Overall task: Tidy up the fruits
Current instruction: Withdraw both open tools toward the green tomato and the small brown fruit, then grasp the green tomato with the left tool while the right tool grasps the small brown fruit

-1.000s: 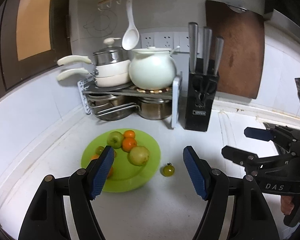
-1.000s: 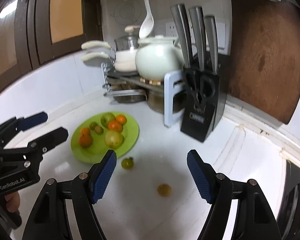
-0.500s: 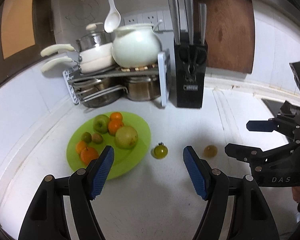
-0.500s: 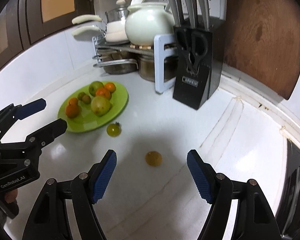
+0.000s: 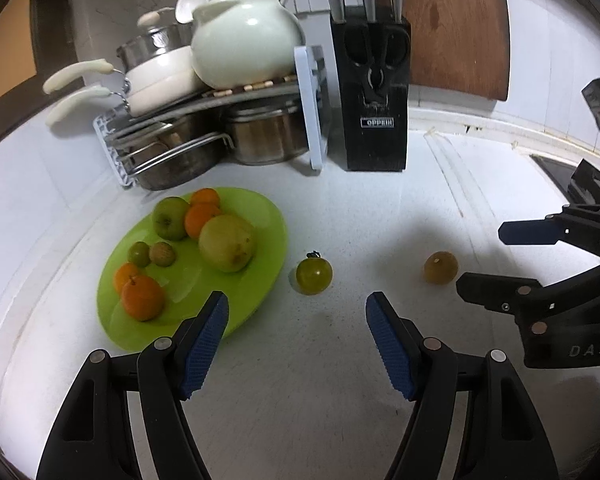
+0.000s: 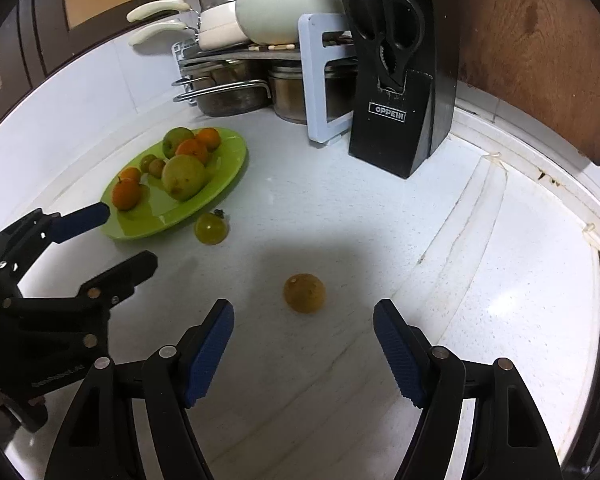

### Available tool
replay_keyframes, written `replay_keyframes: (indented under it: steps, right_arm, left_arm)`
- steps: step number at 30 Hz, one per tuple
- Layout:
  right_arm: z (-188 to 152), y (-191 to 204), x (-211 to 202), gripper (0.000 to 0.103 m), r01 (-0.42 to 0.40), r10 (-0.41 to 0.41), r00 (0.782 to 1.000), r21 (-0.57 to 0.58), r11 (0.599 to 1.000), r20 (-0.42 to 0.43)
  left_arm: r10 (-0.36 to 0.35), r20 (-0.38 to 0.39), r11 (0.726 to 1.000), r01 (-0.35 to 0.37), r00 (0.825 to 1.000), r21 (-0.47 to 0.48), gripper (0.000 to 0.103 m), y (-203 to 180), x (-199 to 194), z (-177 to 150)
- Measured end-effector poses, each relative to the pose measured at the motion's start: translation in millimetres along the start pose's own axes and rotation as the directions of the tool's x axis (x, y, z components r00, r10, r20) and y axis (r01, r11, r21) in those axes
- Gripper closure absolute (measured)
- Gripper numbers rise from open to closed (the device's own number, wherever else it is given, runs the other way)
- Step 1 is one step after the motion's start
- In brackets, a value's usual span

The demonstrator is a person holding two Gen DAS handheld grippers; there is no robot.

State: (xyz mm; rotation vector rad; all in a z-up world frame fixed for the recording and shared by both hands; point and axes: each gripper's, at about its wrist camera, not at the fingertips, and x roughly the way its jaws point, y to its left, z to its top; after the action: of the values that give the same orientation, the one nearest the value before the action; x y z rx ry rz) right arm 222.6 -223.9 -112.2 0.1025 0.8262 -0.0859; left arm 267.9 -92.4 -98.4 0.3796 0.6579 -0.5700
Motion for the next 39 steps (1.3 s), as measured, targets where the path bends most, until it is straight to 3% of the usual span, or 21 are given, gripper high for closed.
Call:
replay_keyframes:
  steps: [6,17,30,39]
  right_arm:
    - [-0.6,-3.7,13.1,0.036,-0.018,0.018,1.000,0.012,1.000,-0.020]
    - [3.0,-12.3,26.9,0.050,-0.067,0.069,0.997,0.064,0.996,-0.021]
    - [3.0,-13.0,39.6,0.061,-0.090,0.093,0.994,0.066,0.994,-0.050]
    - [3.2,-10.4,42.1,0.072,-0.090,0.093,0.994,0.053,0.994,-0.051]
  left_arm:
    - [-0.021,-0.024,1.000,0.021,0.999,0.015,0.035,-4.3,17.9,3.1]
    - [-0.071,-0.076,0.997,0.071,0.995,0.008,0.057,-8.2,48.6,16.0]
    - [-0.068,-0.121,0.998,0.068,0.990,-0.004,0.061,-10.4,68.6,22.6]
    - [-0.075,-0.154,0.997,0.073,0.985,-0.017,0.074,-9.6,78.2,19.4]
